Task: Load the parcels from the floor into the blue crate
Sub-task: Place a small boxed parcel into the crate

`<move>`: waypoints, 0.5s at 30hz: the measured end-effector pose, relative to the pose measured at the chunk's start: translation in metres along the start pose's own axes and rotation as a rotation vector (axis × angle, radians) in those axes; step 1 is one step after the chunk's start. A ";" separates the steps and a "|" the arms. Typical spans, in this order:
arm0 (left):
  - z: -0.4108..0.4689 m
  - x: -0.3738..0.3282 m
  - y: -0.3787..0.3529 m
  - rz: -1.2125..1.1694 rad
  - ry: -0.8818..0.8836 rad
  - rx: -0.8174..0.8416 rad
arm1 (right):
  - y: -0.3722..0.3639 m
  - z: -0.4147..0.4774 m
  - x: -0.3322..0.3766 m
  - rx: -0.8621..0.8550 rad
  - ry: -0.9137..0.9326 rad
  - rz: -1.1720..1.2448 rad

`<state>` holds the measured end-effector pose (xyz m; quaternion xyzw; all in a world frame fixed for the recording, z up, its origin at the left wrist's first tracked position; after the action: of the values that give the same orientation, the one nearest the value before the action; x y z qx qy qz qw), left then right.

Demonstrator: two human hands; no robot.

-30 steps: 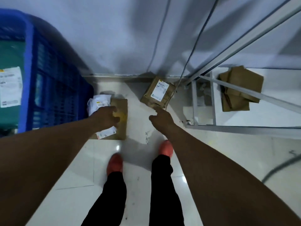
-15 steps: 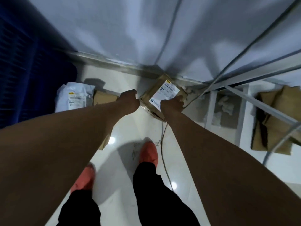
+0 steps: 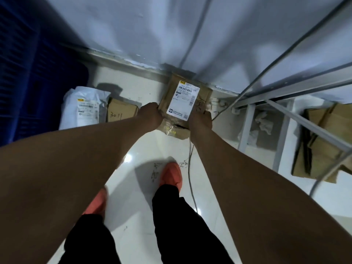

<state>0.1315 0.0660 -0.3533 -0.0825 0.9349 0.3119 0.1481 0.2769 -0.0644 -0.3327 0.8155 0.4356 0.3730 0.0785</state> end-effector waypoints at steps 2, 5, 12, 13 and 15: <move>-0.024 0.011 0.024 -0.034 0.026 -0.008 | 0.000 -0.029 0.018 -0.008 0.014 -0.025; -0.066 0.026 0.068 -0.132 0.056 -0.002 | 0.000 -0.084 0.047 -0.005 0.036 -0.027; -0.175 0.036 0.174 -0.220 0.040 0.108 | 0.008 -0.214 0.125 -0.044 0.135 -0.008; -0.188 0.037 0.191 -0.217 0.028 0.091 | 0.011 -0.233 0.138 -0.061 0.157 -0.014; -0.220 0.038 0.223 -0.175 0.004 0.036 | 0.015 -0.269 0.158 -0.107 0.198 0.003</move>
<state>-0.0092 0.1064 -0.0734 -0.1618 0.9298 0.2807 0.1746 0.1586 -0.0052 -0.0501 0.7699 0.4195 0.4745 0.0783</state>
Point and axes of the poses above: each hand's wrist, its own z-axis towards the middle knuckle, its own y-axis out of the back of the hand, x = y × z, the point moved 8 cm from there along z, towards the middle knuckle, and after that the axes turned 8 degrees about y, right-handed, at the moved point
